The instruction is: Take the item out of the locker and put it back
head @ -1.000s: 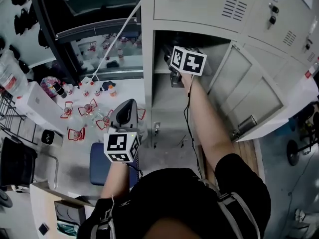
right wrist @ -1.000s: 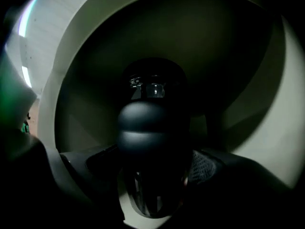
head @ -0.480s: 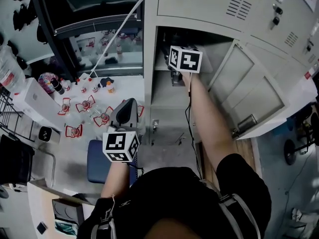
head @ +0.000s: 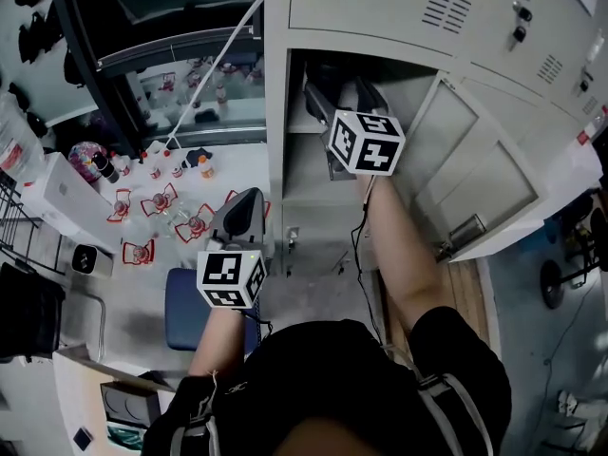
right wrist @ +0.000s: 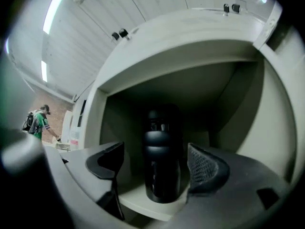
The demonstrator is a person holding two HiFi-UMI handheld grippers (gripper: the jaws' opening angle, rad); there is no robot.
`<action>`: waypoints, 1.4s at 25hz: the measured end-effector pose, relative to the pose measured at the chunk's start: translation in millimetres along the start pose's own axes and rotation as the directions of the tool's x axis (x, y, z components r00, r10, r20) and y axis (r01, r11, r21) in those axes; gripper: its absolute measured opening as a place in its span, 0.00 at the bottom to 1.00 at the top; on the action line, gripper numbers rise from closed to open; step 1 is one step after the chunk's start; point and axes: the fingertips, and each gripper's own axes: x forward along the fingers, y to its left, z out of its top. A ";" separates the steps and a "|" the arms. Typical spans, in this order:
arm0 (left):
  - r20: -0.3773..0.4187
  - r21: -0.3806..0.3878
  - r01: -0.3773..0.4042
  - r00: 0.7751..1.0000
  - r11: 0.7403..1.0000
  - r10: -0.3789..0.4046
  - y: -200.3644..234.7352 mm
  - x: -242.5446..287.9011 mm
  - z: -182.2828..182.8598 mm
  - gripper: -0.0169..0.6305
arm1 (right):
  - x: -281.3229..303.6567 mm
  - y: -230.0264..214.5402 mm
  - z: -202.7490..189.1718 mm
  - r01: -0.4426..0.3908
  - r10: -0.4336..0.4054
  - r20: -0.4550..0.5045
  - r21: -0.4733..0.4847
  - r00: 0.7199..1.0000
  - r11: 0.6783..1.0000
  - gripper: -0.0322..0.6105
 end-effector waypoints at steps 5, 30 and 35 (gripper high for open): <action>-0.004 -0.006 0.009 1.000 1.000 -0.009 -1.3 3.2 -3.2 0.05 | -60.4 11.0 1.6 0.033 -0.030 0.111 -0.030 0.993 0.999 0.24; -0.031 0.014 0.065 0.997 0.998 -0.065 -23.0 7.6 -11.7 0.05 | -160.4 26.0 -103.3 0.092 -0.090 -0.056 0.028 0.994 0.995 0.07; -0.025 0.010 0.075 0.997 0.997 -0.075 -26.6 6.3 -10.8 0.05 | -163.0 32.8 -101.7 0.081 -0.081 -0.065 0.008 0.995 0.997 0.07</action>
